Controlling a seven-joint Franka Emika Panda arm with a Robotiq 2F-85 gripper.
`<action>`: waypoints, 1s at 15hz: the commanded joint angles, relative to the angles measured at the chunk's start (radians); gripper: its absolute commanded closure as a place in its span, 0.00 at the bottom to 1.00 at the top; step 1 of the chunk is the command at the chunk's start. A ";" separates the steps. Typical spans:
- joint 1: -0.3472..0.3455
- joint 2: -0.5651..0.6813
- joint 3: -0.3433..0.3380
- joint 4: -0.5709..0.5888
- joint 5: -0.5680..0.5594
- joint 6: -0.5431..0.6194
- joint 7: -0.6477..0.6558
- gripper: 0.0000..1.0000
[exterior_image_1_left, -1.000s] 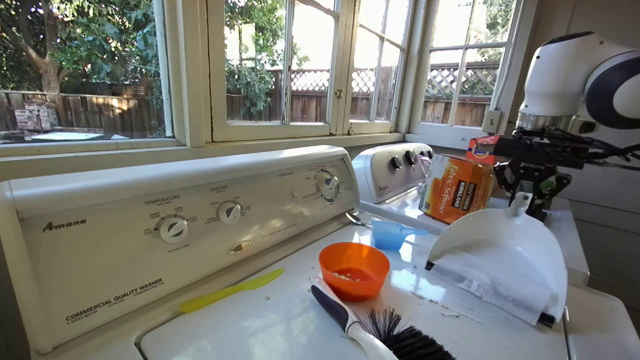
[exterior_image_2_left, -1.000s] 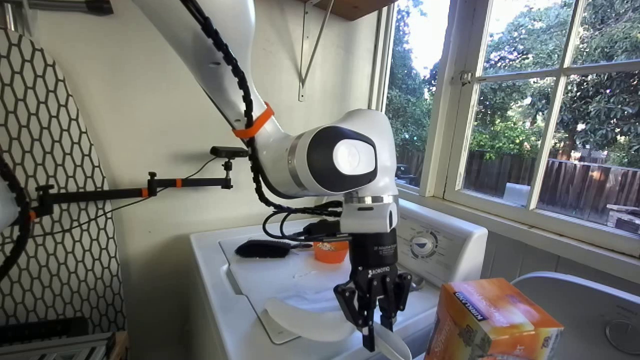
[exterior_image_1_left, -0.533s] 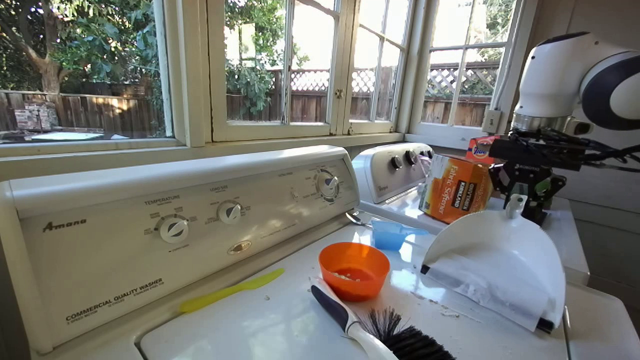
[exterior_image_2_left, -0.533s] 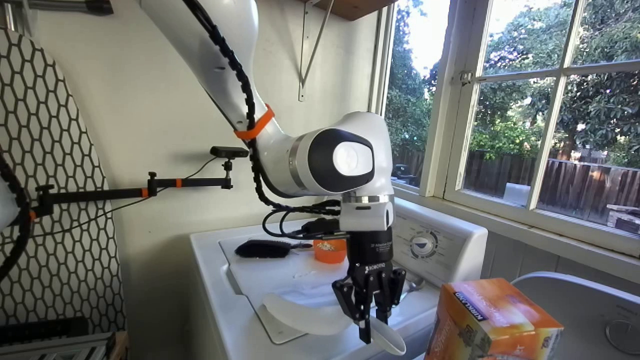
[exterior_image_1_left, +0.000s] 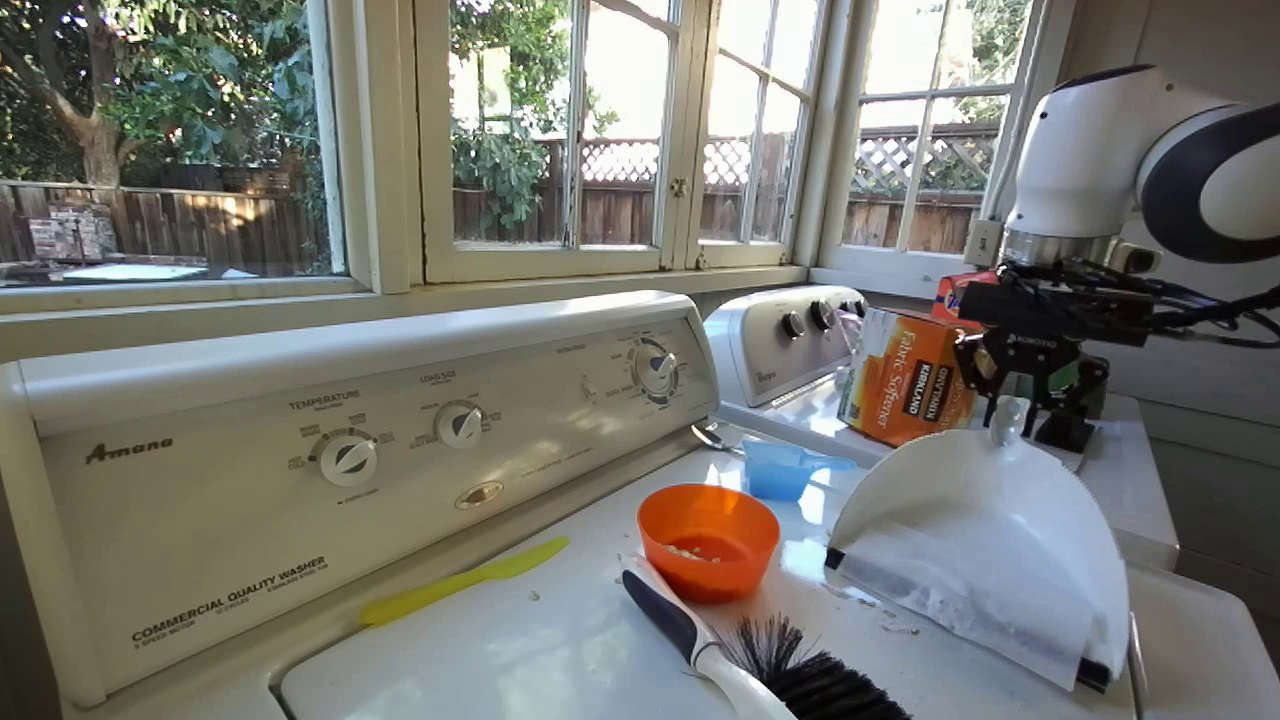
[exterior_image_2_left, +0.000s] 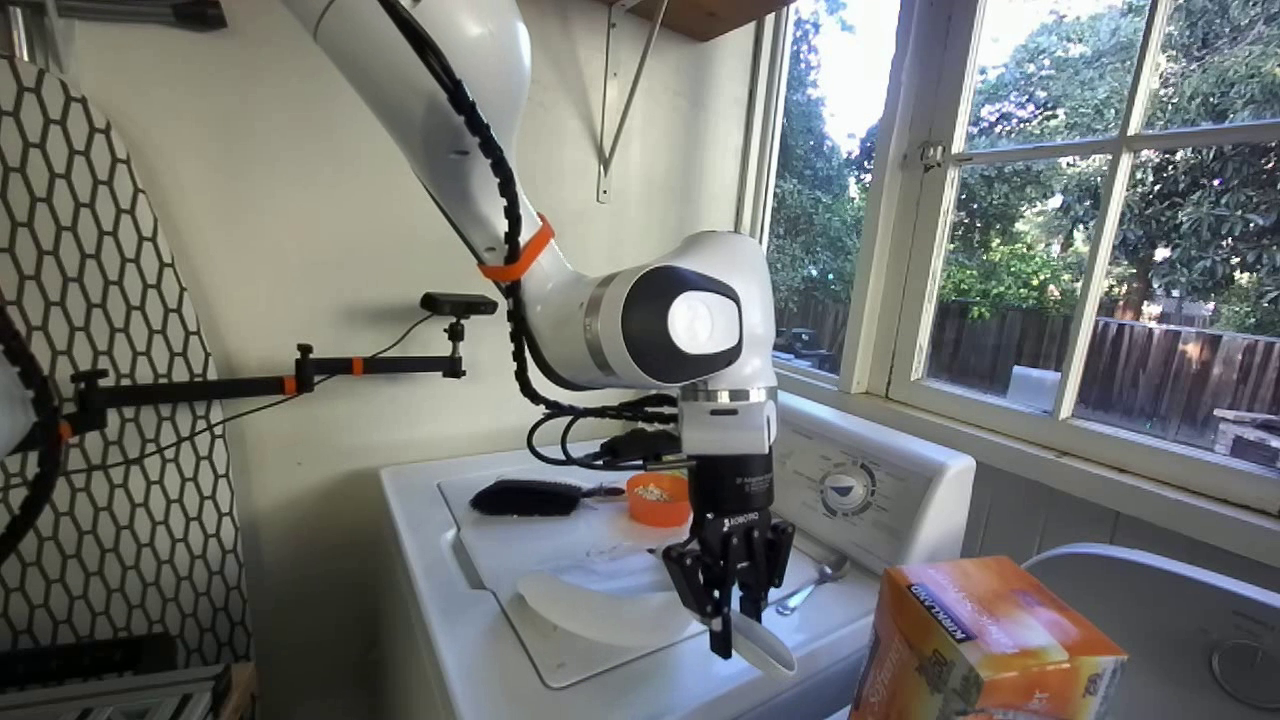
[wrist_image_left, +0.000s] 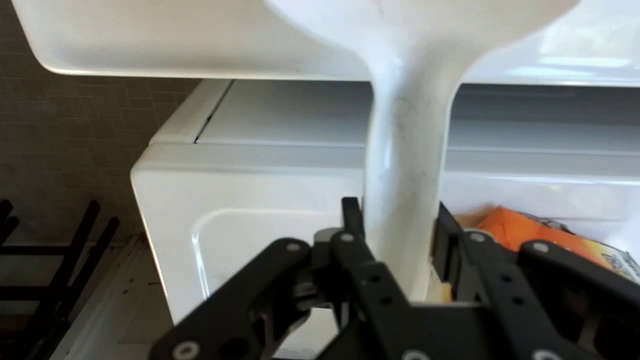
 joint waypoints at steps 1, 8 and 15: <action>0.014 0.021 0.002 0.027 0.042 -0.009 -0.043 0.90; 0.001 0.001 -0.037 0.023 0.015 -0.027 -0.024 0.90; -0.027 -0.046 -0.077 0.015 -0.002 -0.062 -0.019 0.90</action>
